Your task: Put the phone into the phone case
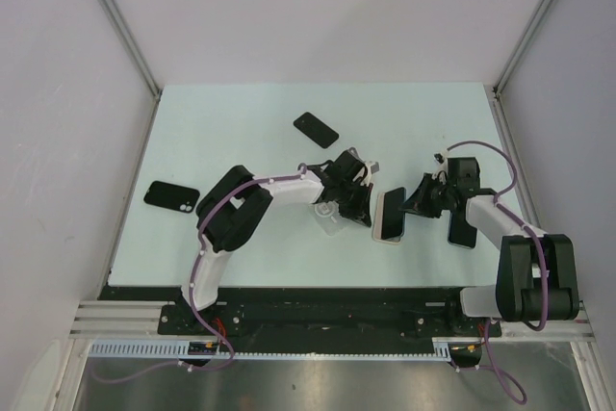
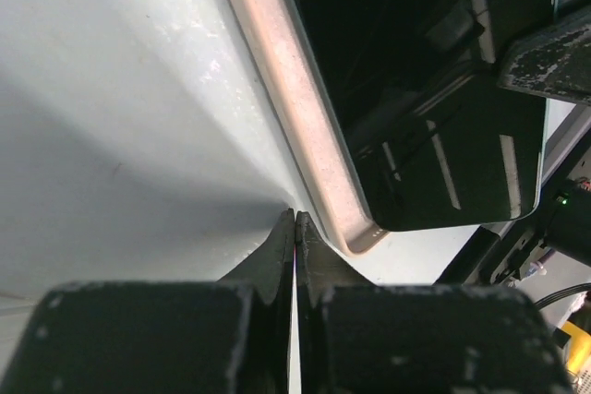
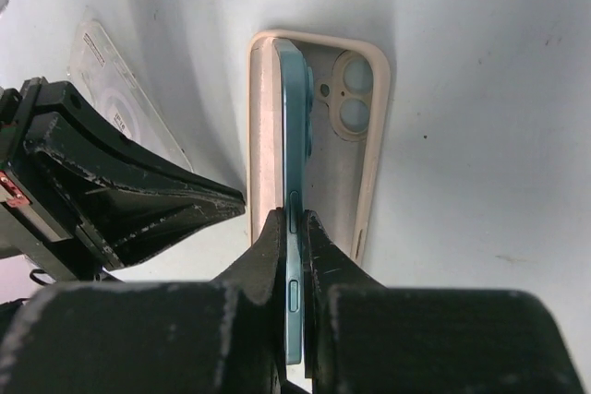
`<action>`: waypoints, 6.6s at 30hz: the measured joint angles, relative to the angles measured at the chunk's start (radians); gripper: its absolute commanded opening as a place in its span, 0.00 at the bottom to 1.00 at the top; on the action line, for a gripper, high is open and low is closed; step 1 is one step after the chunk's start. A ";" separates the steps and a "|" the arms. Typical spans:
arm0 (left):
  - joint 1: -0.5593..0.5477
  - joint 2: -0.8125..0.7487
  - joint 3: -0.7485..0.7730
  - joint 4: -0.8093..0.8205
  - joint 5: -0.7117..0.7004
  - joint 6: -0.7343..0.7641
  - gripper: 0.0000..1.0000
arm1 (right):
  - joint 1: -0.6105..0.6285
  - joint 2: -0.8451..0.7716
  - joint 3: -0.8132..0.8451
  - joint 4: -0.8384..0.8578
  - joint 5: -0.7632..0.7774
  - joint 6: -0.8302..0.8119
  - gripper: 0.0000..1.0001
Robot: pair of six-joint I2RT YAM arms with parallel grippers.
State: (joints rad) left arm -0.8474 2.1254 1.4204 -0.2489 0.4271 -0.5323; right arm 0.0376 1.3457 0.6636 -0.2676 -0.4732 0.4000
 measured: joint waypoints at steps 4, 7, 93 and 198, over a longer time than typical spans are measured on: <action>-0.012 0.002 0.000 0.004 0.002 -0.009 0.00 | -0.007 0.016 -0.017 0.044 -0.037 0.009 0.00; -0.015 0.003 0.000 0.008 0.003 -0.014 0.00 | -0.009 0.031 -0.031 0.084 -0.068 0.018 0.00; -0.038 0.043 0.080 0.006 0.003 -0.071 0.49 | -0.064 -0.010 -0.115 0.081 0.007 0.102 0.40; 0.239 -0.503 -0.344 0.229 0.235 -0.133 0.80 | 0.024 -0.286 -0.235 0.512 -0.398 0.364 0.00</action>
State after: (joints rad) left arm -0.6083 1.6222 1.0767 -0.0204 0.6617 -0.6655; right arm 0.0620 1.0599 0.4282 0.2440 -0.8711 0.7643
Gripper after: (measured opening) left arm 0.797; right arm 0.068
